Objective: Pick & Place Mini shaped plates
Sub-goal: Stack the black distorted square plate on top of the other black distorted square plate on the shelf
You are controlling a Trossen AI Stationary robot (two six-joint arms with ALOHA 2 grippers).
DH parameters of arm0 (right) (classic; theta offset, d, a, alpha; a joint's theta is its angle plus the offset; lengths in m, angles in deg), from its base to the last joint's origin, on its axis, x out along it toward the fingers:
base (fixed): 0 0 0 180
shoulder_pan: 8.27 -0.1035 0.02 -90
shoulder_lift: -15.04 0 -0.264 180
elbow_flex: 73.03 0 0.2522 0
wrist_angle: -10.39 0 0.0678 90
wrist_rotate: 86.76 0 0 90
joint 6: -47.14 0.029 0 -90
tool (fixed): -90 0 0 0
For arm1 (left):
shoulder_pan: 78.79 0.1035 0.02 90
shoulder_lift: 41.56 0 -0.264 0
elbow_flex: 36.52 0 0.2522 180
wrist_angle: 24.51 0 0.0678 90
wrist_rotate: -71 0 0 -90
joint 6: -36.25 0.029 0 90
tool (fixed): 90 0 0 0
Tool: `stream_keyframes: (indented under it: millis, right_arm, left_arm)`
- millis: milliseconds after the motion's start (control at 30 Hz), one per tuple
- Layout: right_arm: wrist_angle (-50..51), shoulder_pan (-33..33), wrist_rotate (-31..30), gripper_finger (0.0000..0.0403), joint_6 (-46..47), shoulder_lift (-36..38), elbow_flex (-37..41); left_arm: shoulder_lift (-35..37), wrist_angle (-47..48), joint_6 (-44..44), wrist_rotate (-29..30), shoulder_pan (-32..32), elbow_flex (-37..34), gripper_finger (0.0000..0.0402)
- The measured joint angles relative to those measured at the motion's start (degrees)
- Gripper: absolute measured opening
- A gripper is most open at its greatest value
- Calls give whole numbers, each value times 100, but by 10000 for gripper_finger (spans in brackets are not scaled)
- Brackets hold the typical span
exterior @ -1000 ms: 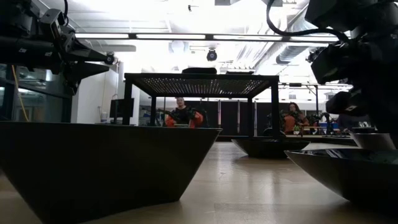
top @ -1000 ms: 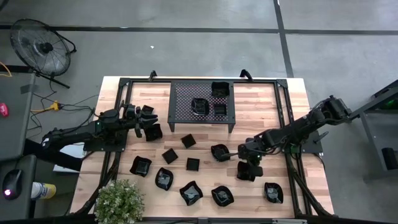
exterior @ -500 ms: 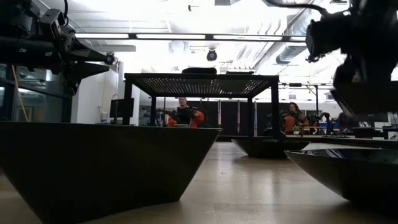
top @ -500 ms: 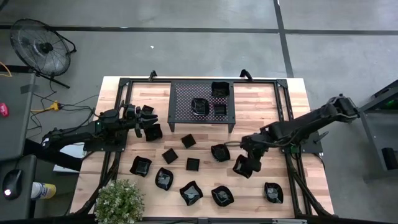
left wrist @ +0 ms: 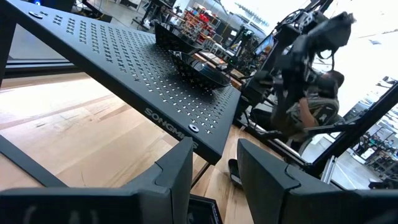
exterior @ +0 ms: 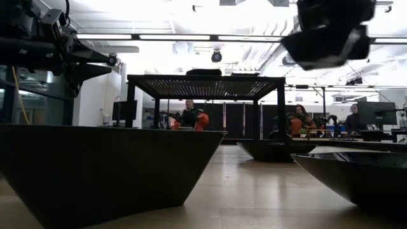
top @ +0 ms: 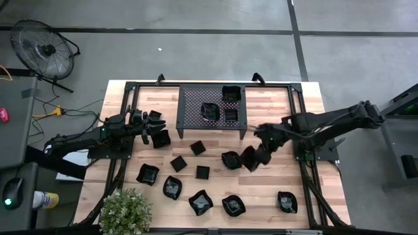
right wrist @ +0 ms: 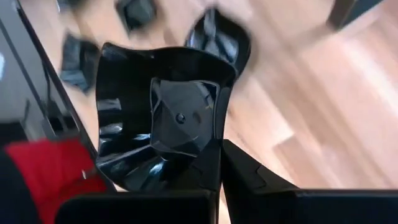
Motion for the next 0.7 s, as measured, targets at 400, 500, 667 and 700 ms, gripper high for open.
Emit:
stream_keyframes:
  millis: [400,500,667,700]
  right_arm:
    - [295,1282,-242,0,-14,-51,-1116]
    - [309,1614,-243,0,1,-203,-1350]
    - [299,2155,-249,0,-136,-497,-1774]
    - [299,2264,-279,0,-170,-550,-1844]
  left_arm:
    - [1,0,-1,0,-1,0,124]
    - [0,0,-1,0,-2,1,124]
    - [1,0,-1,0,-2,1,124]
    - [0,0,0,0,-1,1,124]
